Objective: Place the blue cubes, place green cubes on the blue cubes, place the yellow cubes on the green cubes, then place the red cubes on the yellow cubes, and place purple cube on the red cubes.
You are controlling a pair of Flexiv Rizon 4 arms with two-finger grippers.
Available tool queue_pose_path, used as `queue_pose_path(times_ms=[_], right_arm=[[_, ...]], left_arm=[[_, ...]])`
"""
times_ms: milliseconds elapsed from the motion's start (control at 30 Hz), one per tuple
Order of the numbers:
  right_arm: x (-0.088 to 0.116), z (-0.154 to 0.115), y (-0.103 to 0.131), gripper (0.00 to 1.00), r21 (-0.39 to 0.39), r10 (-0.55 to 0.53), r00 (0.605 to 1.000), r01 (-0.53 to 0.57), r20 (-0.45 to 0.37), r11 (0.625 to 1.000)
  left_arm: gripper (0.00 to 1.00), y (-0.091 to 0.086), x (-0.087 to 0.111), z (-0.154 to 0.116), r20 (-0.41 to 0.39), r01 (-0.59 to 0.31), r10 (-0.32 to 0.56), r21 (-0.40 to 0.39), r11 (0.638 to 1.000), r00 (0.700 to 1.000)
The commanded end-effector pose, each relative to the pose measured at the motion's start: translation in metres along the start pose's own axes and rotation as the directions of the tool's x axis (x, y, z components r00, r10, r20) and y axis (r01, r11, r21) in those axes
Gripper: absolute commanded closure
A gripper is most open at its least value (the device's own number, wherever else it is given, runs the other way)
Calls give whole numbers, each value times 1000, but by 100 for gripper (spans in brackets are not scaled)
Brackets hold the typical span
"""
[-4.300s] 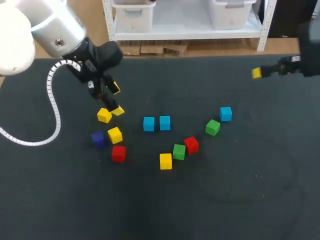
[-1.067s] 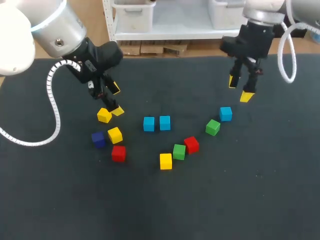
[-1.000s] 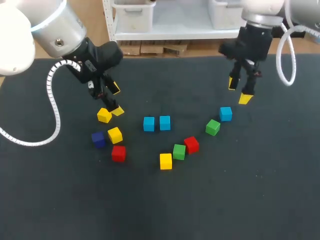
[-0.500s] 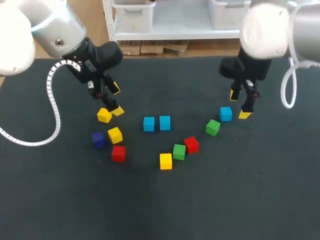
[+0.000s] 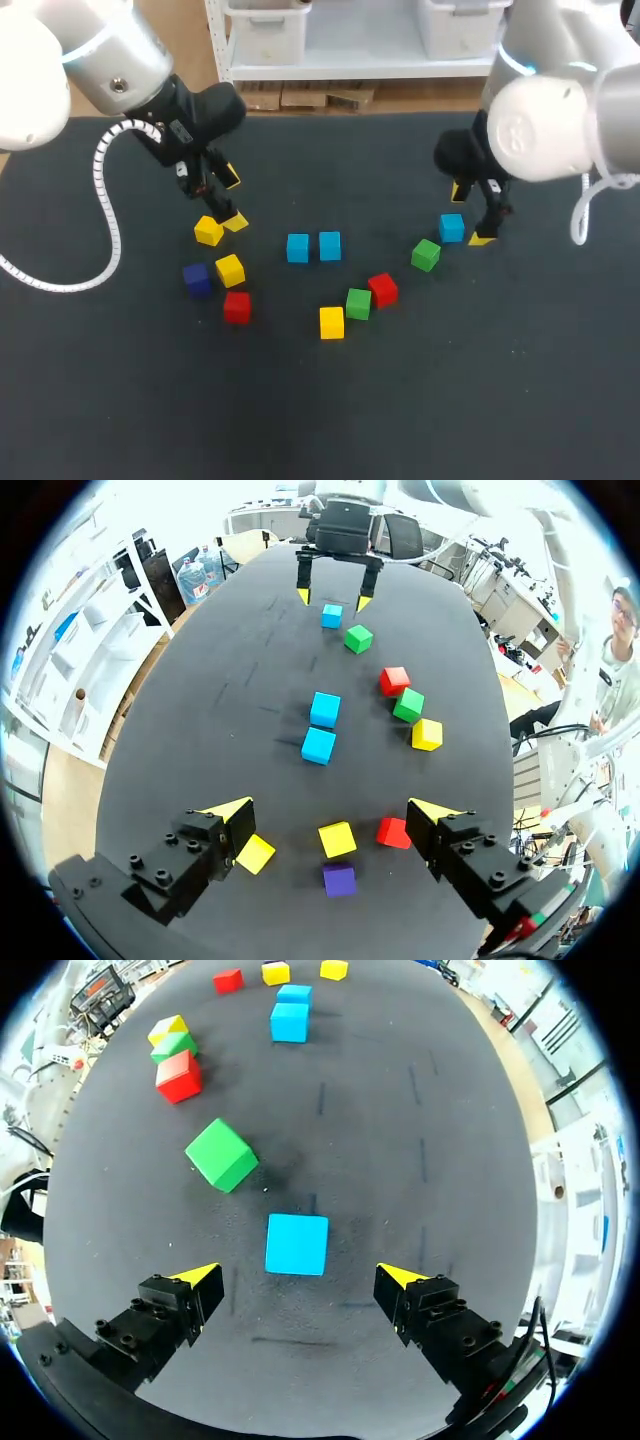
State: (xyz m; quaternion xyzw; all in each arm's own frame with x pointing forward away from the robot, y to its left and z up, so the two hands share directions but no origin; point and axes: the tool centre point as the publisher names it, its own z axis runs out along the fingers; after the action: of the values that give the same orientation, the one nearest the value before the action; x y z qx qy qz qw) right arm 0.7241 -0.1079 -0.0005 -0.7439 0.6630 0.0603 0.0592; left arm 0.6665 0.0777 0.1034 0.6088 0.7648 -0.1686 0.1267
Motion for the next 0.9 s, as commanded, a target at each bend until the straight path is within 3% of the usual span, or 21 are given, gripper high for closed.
queue_pose_path(times_ms=[33, 600, 633, 767, 900], right_arm=[[-2, 1, 1, 0, 74, 4, 1000, -4, 4, 997], [-7, 3, -9, 0, 33, 6, 999, -7, 34, 999], [-7, 4, -9, 4, 29, 5, 999, -7, 35, 1000], [-7, 6, -11, 0, 10, 9, 999, -9, 39, 1000], [-7, 8, -12, 33, -4, 17, 999, -17, 45, 1000]], left_arm=[[0, 1, 1, 0, 3, -2, 2, 0, 1000, 1000], [0, 1, 1, 0, 3, -2, 2, 0, 1000, 1000], [0, 1, 1, 0, 3, -2, 2, 0, 1000, 1000], [0, 1, 1, 0, 3, -2, 2, 0, 1000, 1000], [0, 1, 1, 0, 3, -2, 2, 0, 1000, 1000]])
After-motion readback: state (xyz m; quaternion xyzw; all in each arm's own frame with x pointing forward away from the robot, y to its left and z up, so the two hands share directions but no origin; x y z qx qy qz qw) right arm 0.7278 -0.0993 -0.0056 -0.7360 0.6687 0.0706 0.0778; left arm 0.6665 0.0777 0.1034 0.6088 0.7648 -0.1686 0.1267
